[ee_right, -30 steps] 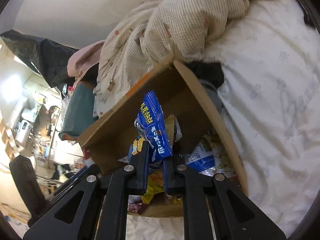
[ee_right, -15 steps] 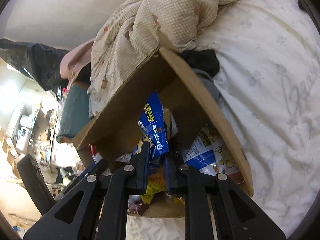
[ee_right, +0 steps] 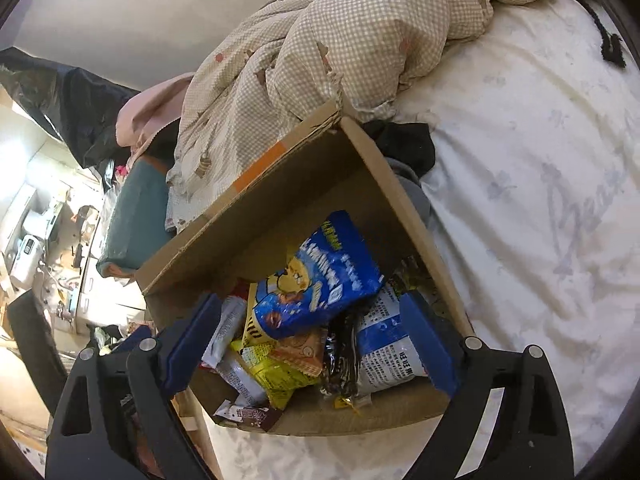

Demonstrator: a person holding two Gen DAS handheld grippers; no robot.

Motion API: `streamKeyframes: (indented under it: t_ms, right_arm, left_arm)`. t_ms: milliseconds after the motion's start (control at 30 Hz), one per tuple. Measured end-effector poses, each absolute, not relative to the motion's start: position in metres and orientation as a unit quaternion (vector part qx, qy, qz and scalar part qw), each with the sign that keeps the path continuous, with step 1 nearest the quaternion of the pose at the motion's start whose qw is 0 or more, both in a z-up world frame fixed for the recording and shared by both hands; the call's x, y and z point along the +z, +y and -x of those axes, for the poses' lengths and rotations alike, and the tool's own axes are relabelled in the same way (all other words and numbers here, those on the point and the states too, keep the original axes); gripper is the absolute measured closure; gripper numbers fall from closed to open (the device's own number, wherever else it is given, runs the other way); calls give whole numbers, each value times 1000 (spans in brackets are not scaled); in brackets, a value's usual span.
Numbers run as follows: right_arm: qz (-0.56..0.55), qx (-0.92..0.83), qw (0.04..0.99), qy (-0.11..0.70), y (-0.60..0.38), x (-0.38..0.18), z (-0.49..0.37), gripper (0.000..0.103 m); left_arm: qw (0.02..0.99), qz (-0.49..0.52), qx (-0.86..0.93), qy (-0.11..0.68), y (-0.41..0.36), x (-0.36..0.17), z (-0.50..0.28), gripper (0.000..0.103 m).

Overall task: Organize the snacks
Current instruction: 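Withdraw both grippers up and away from the box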

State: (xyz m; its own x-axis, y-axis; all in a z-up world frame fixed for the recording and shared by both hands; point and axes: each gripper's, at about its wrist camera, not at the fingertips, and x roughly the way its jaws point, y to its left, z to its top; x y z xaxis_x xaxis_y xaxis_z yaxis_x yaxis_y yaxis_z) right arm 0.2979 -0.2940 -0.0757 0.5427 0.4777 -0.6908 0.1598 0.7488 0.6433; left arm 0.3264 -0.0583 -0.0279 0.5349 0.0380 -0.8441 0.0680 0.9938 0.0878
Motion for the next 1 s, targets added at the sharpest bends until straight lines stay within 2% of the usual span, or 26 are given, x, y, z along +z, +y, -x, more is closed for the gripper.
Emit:
streamKeyframes:
  t_ms: [200,333,633,833,1000]
  right_arm:
    - [-339,92,806,477,-297,-79,-293,8]
    - [-326,78,814,474,-301,-69,-285,0]
    - [-265,78,870,407,-293,-21,-244,0]
    - [-211,87,894,385,-275,-9,-209,0]
    - [-184,101,901,379,-266,-3,-176,0]
  left_arm:
    - [879,-46,-3,475,-54,-17,-319,15]
    - [885,-17,-14,465,-46,-4,-308,15]
    - [909,-11,-20,417,-26,35,-259,15]
    - [913,-6,-7,407,-10,37,-220,15]
    - [910,35,-25,412,14,34,-193,15]
